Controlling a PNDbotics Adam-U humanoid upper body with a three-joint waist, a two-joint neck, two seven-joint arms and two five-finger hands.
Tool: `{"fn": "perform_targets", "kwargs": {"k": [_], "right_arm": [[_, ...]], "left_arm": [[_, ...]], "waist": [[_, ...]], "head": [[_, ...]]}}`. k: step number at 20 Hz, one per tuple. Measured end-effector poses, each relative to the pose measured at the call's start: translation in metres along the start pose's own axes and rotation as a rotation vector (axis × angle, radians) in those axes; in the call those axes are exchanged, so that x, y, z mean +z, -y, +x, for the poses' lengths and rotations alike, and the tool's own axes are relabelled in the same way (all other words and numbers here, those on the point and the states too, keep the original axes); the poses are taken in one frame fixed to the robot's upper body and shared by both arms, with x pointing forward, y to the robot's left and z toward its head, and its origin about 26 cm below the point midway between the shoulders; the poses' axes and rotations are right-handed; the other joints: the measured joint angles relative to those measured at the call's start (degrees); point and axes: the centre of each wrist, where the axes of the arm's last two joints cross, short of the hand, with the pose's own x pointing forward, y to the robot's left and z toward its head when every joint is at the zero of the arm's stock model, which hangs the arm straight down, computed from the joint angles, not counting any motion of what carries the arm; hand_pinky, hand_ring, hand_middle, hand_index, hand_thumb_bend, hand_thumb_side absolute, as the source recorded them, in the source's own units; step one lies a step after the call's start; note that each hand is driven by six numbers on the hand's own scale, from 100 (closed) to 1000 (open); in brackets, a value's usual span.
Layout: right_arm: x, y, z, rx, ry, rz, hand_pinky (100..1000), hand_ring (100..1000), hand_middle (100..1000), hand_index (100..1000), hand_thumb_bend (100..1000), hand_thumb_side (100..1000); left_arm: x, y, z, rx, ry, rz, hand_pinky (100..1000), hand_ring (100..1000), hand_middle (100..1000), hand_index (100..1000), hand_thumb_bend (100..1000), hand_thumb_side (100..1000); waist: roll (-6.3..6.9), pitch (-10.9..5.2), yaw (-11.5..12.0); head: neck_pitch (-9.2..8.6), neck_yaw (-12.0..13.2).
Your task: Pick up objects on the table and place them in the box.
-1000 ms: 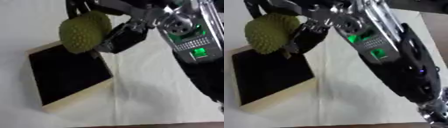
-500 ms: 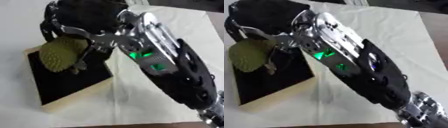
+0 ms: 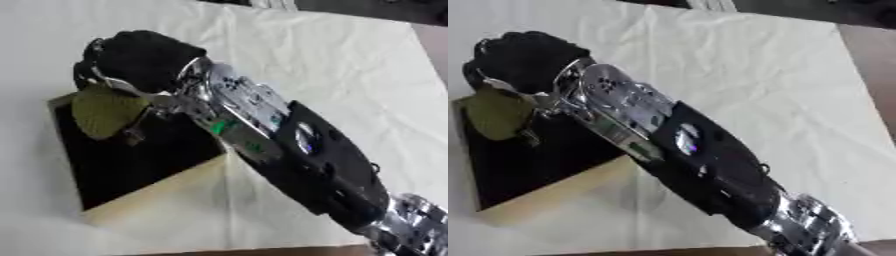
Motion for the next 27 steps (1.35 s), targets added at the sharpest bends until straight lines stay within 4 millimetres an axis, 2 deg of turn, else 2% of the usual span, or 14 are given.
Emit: {"fn": "perform_targets", "kwargs": {"k": [6,10,15,18,21,25,26,27], "right_arm": [[0.007,0.005,0.001,0.049,0.056,-0.003,811,782,808,911,596,203],[0.023,0.021,-0.001,0.077,0.086,-0.024,813,772,801,912,623,220],[0.048,0.043,-0.007,0.078,0.068,-0.108,804,737,777,897,595,219],[0.066,0.055,-0.016,0.058,0.008,-0.212,776,658,718,863,533,172],[0.082,0.061,-0.033,0.010,-0.081,-0.357,758,617,685,847,503,167],[0.108,0.057,-0.063,-0.082,-0.208,-0.558,741,586,658,829,516,217],[0.115,0.055,-0.071,-0.107,-0.237,-0.607,750,591,661,822,499,251],[0.123,0.052,-0.079,-0.129,-0.267,-0.657,755,602,676,824,100,262]], "left_arm": [[0.000,0.000,0.000,0.000,0.000,0.000,498,490,556,702,264,577],[0.000,0.000,0.000,0.000,-0.001,0.000,498,490,556,702,264,577],[0.000,0.000,0.000,0.000,-0.001,0.000,499,490,556,702,264,577],[0.000,0.000,0.000,-0.001,-0.001,0.001,499,490,556,702,265,576],[0.000,0.000,0.000,-0.001,-0.001,0.003,499,490,556,703,265,576],[0.000,-0.001,0.000,-0.003,-0.001,0.010,499,490,556,703,266,575],[0.000,-0.001,0.000,-0.005,0.000,0.013,499,490,556,703,266,575],[0.000,-0.001,0.000,-0.007,0.002,0.017,499,490,556,703,266,575]], "waist": [[0.01,0.00,-0.24],[0.01,0.00,-0.54],[0.17,0.00,-0.83],[0.36,0.00,-1.11],[0.41,0.00,-1.42],[0.76,0.00,-1.99],[0.86,0.00,-2.16],[0.97,0.00,-2.31]], "head": [[0.00,0.04],[0.00,0.12],[-0.02,0.49],[-0.06,0.60],[-0.11,1.00],[-0.12,1.88],[-0.12,2.12],[-0.12,2.34]]}}
